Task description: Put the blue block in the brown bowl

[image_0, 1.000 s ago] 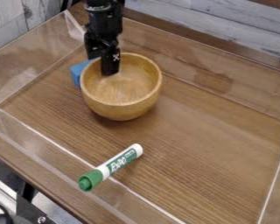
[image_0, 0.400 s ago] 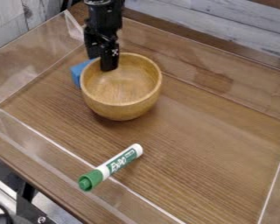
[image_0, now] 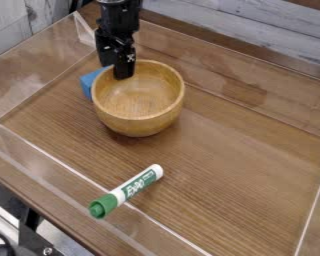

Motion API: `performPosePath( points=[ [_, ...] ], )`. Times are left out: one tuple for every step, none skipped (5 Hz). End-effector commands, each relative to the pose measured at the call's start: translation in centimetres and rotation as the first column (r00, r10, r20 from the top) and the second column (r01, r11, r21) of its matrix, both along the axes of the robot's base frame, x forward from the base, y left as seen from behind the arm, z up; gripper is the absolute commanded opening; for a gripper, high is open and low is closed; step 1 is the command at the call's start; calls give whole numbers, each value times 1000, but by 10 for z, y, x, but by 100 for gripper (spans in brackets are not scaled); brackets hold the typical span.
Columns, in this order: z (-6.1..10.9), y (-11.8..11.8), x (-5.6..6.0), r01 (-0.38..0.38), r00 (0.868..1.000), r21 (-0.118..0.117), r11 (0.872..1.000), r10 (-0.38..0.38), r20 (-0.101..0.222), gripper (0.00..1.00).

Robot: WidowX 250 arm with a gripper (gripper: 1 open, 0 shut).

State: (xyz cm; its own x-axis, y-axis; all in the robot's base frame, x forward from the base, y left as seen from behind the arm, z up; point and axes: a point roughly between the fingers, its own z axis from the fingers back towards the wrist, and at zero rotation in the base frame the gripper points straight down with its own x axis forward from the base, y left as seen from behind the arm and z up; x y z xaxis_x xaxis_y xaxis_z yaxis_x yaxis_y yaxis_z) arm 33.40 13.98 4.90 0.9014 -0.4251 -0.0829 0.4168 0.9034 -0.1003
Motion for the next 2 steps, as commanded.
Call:
performPosePath(
  points=[
    [42,8,11,-2,993,59,998,-5,115,100],
    [44,10,12,-2,993,64,998,-6,120,100]
  ],
)
